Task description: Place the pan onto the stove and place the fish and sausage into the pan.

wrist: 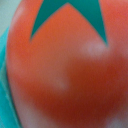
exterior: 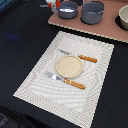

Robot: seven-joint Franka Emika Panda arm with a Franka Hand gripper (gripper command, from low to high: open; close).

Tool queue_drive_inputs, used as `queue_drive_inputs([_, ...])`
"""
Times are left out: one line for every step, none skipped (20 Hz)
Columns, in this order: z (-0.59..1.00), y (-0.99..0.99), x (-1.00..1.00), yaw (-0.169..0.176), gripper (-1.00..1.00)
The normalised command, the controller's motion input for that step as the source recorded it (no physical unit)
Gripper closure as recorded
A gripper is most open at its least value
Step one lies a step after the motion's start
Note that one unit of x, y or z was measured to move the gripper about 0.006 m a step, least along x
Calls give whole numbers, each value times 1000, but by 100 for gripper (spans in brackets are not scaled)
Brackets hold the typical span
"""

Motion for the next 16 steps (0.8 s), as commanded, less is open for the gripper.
queue_drive_inputs([23, 869, 443, 41, 100])
queue_drive_inputs([11, 866, 449, 41, 100])
queue_drive_inputs([0, 863, 443, 41, 100])
queue_drive_inputs([0, 846, 391, 39, 100])
queue_drive_inputs([0, 837, 377, 38, 100])
queue_drive_inputs([-9, 803, 317, 35, 100])
queue_drive_inputs([-9, 691, 380, 21, 100])
queue_drive_inputs([-3, 571, 469, 0, 100])
queue_drive_inputs([-51, 497, 509, 0, 100])
queue_drive_inputs([-109, 423, 469, 0, 100])
queue_drive_inputs([-180, 397, 417, 0, 100])
queue_drive_inputs([-249, 383, 374, 0, 100])
queue_drive_inputs([-323, 349, 283, 0, 100])
queue_drive_inputs([-354, 331, 211, 0, 100])
queue_drive_inputs([-357, 320, 177, 0, 100])
queue_drive_inputs([-303, 300, 111, 0, 100])
